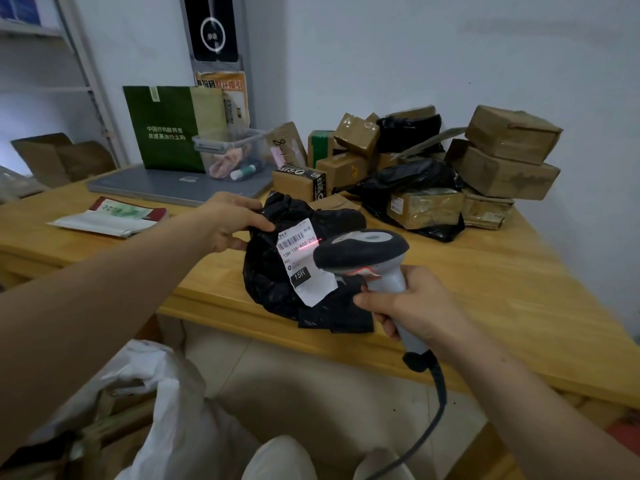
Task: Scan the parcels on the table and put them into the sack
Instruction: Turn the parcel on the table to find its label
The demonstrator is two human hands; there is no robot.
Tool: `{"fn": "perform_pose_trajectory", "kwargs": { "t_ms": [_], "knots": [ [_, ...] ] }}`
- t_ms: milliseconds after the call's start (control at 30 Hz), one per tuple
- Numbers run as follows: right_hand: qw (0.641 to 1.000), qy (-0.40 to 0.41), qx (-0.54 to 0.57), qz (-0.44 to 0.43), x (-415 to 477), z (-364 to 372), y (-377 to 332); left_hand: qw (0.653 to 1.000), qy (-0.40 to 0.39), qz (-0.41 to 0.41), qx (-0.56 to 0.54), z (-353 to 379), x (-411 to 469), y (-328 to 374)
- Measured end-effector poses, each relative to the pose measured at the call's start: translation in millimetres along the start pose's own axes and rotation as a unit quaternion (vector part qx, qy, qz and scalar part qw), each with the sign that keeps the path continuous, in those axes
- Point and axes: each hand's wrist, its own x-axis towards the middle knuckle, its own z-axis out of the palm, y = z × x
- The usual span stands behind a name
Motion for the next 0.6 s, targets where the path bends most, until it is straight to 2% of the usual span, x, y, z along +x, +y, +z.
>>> {"fn": "perform_pose_trajectory", "kwargs": {
  "t_ms": [600],
  "knots": [
    [0.999, -0.002, -0.034, -0.011, -5.1, 1.4, -8.1, 1.0, 0.003, 0.004, 0.012, 0.8, 2.0, 1.8]
  ]
}}
